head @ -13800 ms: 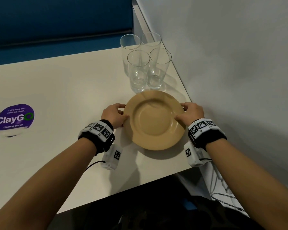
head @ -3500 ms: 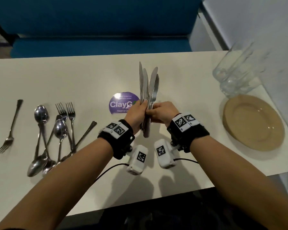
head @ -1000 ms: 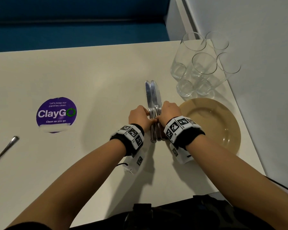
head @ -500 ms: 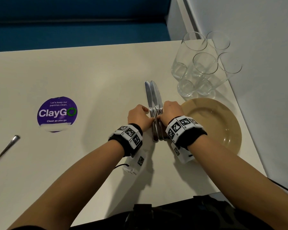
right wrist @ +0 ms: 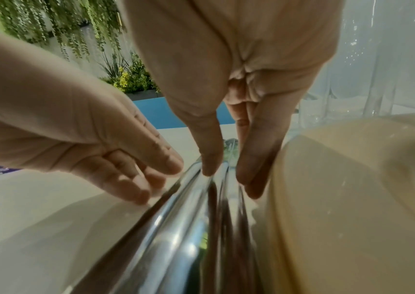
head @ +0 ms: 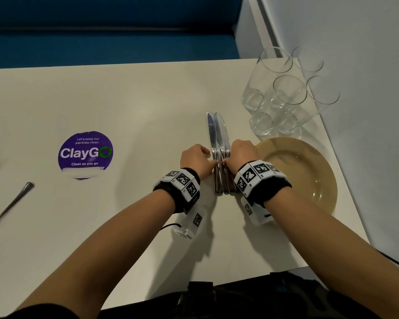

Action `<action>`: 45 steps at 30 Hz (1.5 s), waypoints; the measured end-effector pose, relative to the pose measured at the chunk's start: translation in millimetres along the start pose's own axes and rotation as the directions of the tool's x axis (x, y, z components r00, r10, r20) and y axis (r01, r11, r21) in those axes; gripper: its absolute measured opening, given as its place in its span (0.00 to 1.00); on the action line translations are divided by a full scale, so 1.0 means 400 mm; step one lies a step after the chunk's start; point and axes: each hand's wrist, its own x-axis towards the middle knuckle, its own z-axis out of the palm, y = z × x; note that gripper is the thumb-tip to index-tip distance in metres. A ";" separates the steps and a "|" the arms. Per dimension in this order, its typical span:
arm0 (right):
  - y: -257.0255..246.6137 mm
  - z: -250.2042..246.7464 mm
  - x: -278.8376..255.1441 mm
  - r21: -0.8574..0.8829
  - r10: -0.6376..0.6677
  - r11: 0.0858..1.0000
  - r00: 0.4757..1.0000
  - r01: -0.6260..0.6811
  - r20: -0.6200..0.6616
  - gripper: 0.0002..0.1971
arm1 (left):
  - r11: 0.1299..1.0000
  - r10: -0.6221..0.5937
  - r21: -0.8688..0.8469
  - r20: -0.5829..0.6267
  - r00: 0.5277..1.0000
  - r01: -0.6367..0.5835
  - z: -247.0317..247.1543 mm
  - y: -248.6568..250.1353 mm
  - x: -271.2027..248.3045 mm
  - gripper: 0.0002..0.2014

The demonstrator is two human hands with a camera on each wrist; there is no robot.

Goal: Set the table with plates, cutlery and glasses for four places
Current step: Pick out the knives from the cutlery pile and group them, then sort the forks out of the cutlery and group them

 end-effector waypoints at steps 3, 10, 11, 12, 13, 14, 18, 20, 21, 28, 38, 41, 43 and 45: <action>-0.017 -0.020 -0.002 0.018 -0.011 1.000 0.999 0.011 -0.038 0.08 | 0.997 -0.026 -0.066 -0.024 0.999 0.025 -0.037 -0.008 -0.012 0.14; -0.193 -0.024 -0.027 0.160 -0.186 0.968 0.980 0.195 -0.067 0.16 | 0.985 -0.056 -0.169 -0.233 0.971 0.017 -0.246 -0.078 -0.055 0.16; -0.233 -0.012 -0.037 0.180 -0.226 0.956 0.973 0.232 -0.052 0.15 | 0.988 -0.054 -0.153 -0.261 0.964 0.014 -0.287 -0.100 -0.067 0.16; -0.275 0.001 -0.046 0.195 -0.261 0.945 0.965 0.263 -0.038 0.15 | 0.991 -0.049 -0.136 -0.284 0.958 0.011 -0.330 -0.125 -0.078 0.17; -0.320 0.018 -0.053 0.209 -0.287 0.935 0.958 0.286 -0.028 0.14 | 0.993 -0.044 -0.117 -0.301 0.953 0.009 -0.376 -0.152 -0.092 0.17; -0.369 0.035 -0.062 0.216 -0.317 0.925 0.948 0.313 -0.018 0.13 | 0.996 -0.039 -0.084 -0.316 0.948 0.012 -0.424 -0.184 -0.104 0.18; -0.584 0.107 -0.105 0.187 -0.456 0.877 0.889 0.442 0.034 0.12 | 0.984 -0.041 0.150 -0.355 0.934 0.100 -0.628 -0.343 -0.151 0.19; -0.671 0.134 -0.130 0.175 -0.488 0.863 0.872 0.475 0.037 0.12 | 0.959 -0.065 0.238 -0.344 0.937 0.154 -0.698 -0.411 -0.168 0.20; -0.728 0.157 -0.146 0.177 -0.502 0.855 0.864 0.488 0.041 0.13 | 0.942 -0.070 0.289 -0.332 0.941 0.172 -0.740 -0.451 -0.179 0.20; -0.984 0.300 -0.236 -0.050 -0.556 0.822 0.818 0.568 0.149 0.15 | 0.810 0.006 0.583 -0.127 0.992 0.069 -0.830 -0.615 -0.235 0.11; -1.025 0.334 -0.275 -0.283 -0.523 0.735 0.781 0.616 0.342 0.11 | 0.573 0.056 0.813 0.084 0.995 -0.101 -0.845 -0.603 -0.272 0.12; -1.009 0.302 -0.266 -0.155 -0.461 0.830 0.816 0.535 0.348 0.07 | 0.495 0.170 0.858 0.055 0.984 -0.134 -0.855 -0.581 -0.287 0.13; -0.990 0.277 -0.258 0.012 -0.470 0.876 0.848 0.482 0.246 0.07 | 0.550 0.407 0.810 -0.048 0.912 -0.203 -0.873 -0.573 -0.290 0.12; -0.982 0.261 -0.250 0.308 -0.420 0.875 0.903 0.374 0.096 0.07 | 0.631 0.616 0.708 -0.209 0.759 -0.317 -0.896 -0.570 -0.280 0.11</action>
